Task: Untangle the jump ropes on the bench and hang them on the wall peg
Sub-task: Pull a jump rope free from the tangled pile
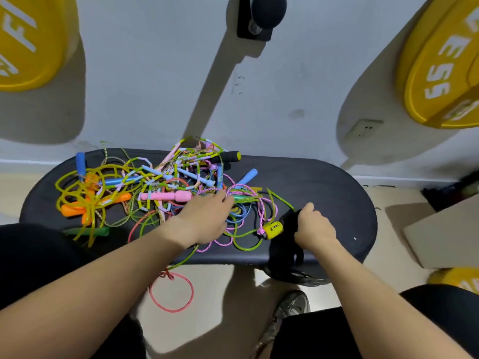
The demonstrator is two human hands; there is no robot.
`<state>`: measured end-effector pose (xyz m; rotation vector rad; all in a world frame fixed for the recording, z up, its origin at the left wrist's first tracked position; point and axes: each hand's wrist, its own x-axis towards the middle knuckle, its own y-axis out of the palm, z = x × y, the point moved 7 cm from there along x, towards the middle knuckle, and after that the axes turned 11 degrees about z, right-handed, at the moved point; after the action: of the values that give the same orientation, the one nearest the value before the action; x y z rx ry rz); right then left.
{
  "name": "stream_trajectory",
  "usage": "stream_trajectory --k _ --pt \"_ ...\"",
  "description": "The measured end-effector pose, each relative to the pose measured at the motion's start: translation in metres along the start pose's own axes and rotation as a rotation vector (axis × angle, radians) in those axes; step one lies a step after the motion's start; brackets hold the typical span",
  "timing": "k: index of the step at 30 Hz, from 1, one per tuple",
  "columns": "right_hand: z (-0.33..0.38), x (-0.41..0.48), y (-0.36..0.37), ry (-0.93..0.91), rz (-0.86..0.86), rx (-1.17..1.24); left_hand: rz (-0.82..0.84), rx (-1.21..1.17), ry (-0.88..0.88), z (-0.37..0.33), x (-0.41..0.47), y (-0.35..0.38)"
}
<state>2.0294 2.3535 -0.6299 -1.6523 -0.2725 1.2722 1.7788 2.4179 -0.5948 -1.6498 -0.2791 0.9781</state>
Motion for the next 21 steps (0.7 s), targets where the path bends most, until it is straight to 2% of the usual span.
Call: stream_trajectory --k 2,5,9,15,19,21 --pt "-0.002 0.007 -0.011 -0.012 -0.046 0.038 -0.021 -0.070 -0.016 -0.001 0.009 -0.003" --pt "-0.007 0.017 -0.025 -0.015 -0.039 0.224 -0.080 -0.163 -0.062 0.002 0.020 -0.005" --pt "0.000 0.020 -0.038 -0.039 -0.006 0.506 -0.074 -0.115 -0.083 0.007 0.029 -0.007" --pt "0.031 0.004 -0.084 -0.263 -0.227 0.666 -0.020 -0.066 -0.095 0.011 0.028 -0.003" --pt "0.038 -0.019 -0.116 -0.361 -0.337 1.064 0.088 -0.016 -0.119 0.015 0.022 0.002" --pt "0.035 -0.029 -0.125 -0.328 -0.383 1.284 0.107 -0.060 -0.145 0.017 0.017 0.001"
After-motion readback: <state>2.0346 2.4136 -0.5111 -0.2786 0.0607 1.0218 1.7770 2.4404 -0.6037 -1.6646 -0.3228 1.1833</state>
